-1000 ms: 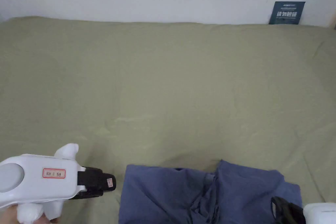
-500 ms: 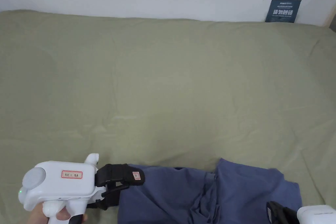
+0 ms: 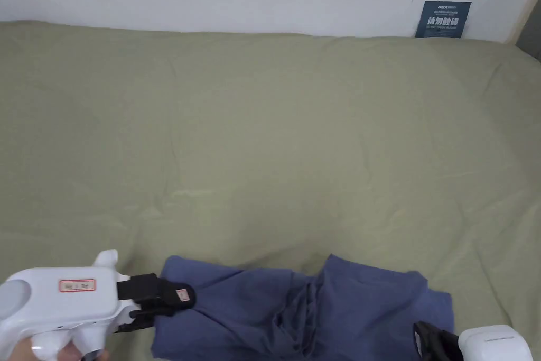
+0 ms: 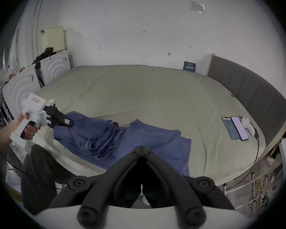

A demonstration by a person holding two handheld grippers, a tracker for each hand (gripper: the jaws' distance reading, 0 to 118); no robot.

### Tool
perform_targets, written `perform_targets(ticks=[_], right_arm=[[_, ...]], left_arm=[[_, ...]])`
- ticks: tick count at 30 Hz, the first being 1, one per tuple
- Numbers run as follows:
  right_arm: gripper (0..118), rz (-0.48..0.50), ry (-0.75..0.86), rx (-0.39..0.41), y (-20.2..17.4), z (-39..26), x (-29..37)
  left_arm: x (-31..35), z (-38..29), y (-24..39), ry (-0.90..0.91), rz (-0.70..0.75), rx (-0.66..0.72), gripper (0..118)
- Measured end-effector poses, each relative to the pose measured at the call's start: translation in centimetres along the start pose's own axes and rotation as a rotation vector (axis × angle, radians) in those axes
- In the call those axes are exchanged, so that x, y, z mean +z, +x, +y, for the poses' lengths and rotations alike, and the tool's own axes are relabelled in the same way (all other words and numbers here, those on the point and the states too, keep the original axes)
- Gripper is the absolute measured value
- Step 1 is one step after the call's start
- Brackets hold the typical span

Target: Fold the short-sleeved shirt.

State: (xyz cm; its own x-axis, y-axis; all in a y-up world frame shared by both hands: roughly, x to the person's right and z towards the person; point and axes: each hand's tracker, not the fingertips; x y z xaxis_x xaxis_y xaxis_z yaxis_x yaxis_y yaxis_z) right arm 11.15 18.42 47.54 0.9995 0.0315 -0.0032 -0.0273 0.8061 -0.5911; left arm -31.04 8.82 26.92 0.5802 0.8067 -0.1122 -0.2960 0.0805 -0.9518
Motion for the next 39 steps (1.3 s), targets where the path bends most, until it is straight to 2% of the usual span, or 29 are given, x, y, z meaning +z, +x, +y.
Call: perform_targets(ticks=[4,7,8,11,18,23,25,26,27,28,29,31,34,37,38,39], right_arm=[[0,0.026,0.017,0.003,-0.1,0.3,0.0],[0,0.039,0.029,0.015,-0.3,0.5,-0.1],[0,0.044,0.033,0.016,-0.2,0.6,-0.1],[0,0.043,0.043,0.018,-0.2,0.6,-0.2],[0,0.023,0.068,-0.013,0.8,0.7,0.8],[0,-0.005,0.061,-0.032,1.9,0.1,1.2],[0,-0.008,0.054,-0.041,2.4,-0.1,1.3],[0,-0.012,0.053,-0.044,2.5,-0.2,1.3],[0,-0.018,0.051,-0.048,2.6,-0.3,1.3],[0,-0.019,0.047,-0.054,2.8,-0.4,1.3],[0,-0.021,0.043,-0.061,3.0,-0.4,1.4],[0,-0.03,0.034,-0.065,3.3,-0.6,1.4],[0,-0.04,0.027,-0.067,3.8,-0.8,1.5],[0,-0.045,0.016,-0.071,4.1,-1.0,1.2],[0,-0.042,0.01,-0.076,4.1,-1.2,0.9],[0,-0.039,0.005,-0.079,4.0,-1.2,0.7]], left_arm=[[7.2,-0.3,0.3,0.107,0.07,-0.026,11],[11.6,-0.8,1.6,0.198,0.21,-0.082,11],[12.6,-1.5,2.7,0.211,0.261,-0.117,11],[12.3,-2.3,5.4,0.185,0.275,-0.146,11],[5.7,-4.8,14.0,0.131,0.309,-0.338,11],[-1.8,-7.3,18.4,0.031,0.368,-0.466,11],[-5.6,-8.3,19.1,0.011,0.413,-0.559,13],[-7.3,-8.8,19.3,-0.007,0.43,-0.578,23],[-9.0,-9.2,19.3,-0.018,0.446,-0.588,51],[-10.7,-9.6,19.1,-0.038,0.408,-0.606,98],[-12.4,-10.0,19.0,-0.062,0.381,-0.603,117],[-14.7,-10.5,18.5,-0.089,0.39,-0.593,118],[-14.0,-10.2,18.5,-0.029,0.351,-0.575,116],[-10.7,-9.4,18.3,0.01,0.198,-0.516,112],[-9.3,-9.3,17.9,0.03,0.146,-0.504,109],[-8.5,-9.1,17.5,0.033,0.115,-0.498,89]])
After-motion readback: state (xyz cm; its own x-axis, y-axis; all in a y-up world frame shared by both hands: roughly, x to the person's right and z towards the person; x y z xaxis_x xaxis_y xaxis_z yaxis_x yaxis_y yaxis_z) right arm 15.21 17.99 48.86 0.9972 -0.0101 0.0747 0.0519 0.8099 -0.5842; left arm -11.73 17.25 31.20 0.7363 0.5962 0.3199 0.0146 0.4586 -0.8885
